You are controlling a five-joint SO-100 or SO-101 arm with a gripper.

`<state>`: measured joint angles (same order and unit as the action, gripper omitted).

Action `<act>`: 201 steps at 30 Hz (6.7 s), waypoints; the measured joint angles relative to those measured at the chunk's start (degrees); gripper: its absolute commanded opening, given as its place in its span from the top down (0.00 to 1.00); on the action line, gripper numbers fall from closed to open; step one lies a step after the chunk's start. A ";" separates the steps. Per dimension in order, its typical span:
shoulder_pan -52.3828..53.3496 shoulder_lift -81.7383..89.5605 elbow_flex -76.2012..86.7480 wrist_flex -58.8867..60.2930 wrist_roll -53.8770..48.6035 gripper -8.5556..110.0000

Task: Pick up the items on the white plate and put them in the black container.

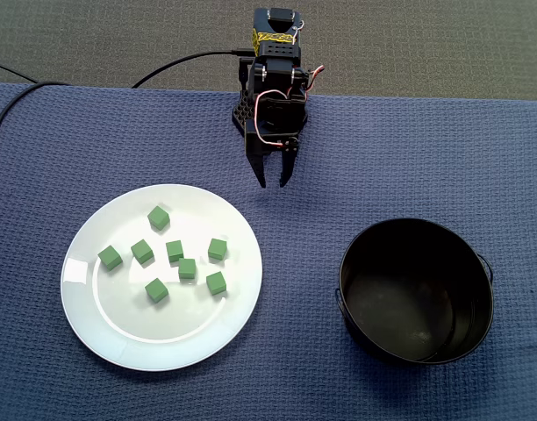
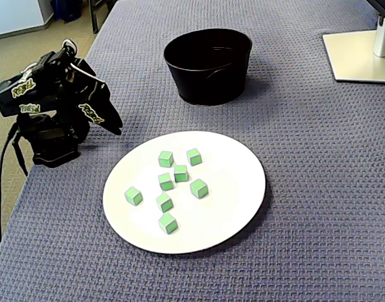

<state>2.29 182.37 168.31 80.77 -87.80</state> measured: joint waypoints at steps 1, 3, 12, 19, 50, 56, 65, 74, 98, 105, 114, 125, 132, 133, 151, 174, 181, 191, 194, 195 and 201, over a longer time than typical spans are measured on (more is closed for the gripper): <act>0.00 0.00 0.00 0.00 0.00 0.93; 1.85 -0.09 -0.79 -0.53 2.37 0.93; 4.13 -0.18 -0.44 -12.39 7.47 0.93; 9.67 -9.93 -6.50 -20.39 15.12 0.90; 46.67 -87.89 -63.54 -12.74 24.70 0.71; 43.51 -93.52 -66.45 -12.13 18.46 0.66; 42.19 -98.79 -68.03 -11.87 10.46 0.65; 43.07 -104.24 -74.71 -11.16 3.08 0.65; 45.26 -111.71 -77.61 -10.81 -1.32 0.66; 45.26 -114.08 -78.57 -13.27 -2.81 0.66; 45.00 -114.70 -79.01 -16.44 -2.99 0.68; 45.00 -115.05 -79.01 -18.11 -2.99 0.89; 44.91 -115.05 -78.40 -18.28 -3.08 0.93; 44.91 -114.96 -78.22 -18.46 -3.34 0.93; 43.15 -87.80 -76.99 -19.95 8.88 0.93; -13.97 -74.79 -81.83 -60.38 36.30 0.93; -20.13 -85.87 -78.49 -55.81 46.05 0.93; -28.56 -99.67 -77.43 -47.29 55.81 0.93; -31.29 -102.30 -77.43 -45.00 57.92 0.93; -31.64 -102.66 -77.43 -44.47 58.45 0.92; -31.90 -103.10 -77.43 -42.54 60.56 0.72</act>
<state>-29.62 79.28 90.88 38.23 -27.25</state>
